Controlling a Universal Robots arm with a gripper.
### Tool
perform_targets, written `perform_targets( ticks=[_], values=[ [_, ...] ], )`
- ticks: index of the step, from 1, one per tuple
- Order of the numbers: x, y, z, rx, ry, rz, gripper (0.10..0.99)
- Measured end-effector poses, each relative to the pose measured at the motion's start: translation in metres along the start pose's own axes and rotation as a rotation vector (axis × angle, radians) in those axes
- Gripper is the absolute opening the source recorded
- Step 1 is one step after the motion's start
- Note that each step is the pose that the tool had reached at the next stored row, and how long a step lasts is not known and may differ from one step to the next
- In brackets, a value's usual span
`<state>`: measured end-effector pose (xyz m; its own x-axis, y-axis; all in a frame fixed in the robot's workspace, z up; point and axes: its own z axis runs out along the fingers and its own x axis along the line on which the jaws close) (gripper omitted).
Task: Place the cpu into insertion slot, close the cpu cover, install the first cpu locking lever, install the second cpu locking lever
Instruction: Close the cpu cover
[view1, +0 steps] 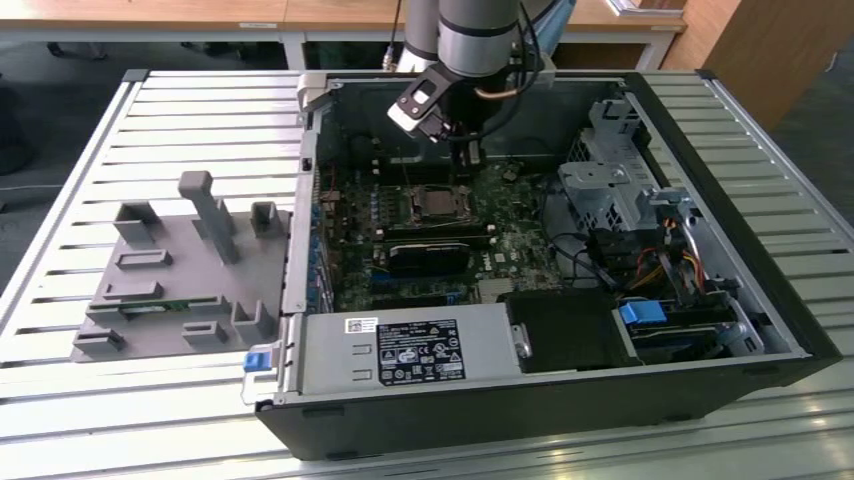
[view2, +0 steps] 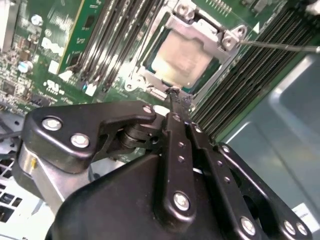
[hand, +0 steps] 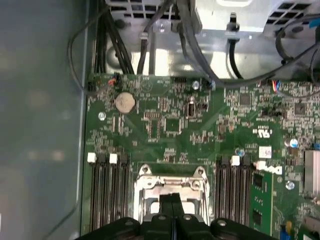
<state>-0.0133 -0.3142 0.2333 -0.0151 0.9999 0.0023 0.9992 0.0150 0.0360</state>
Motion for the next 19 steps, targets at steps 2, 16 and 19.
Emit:
perform_targets(
  ticks=[2,16,19],
  values=[
    [0.0000,-0.0007,0.0033,0.003,0.0000,-0.003,0.106],
    [-0.0003,-0.0150,0.0147,0.011,0.0003,-0.004,0.106],
    [-0.0002,-0.0193,0.0166,0.011,0.0005,-0.007,0.106]
  ],
)
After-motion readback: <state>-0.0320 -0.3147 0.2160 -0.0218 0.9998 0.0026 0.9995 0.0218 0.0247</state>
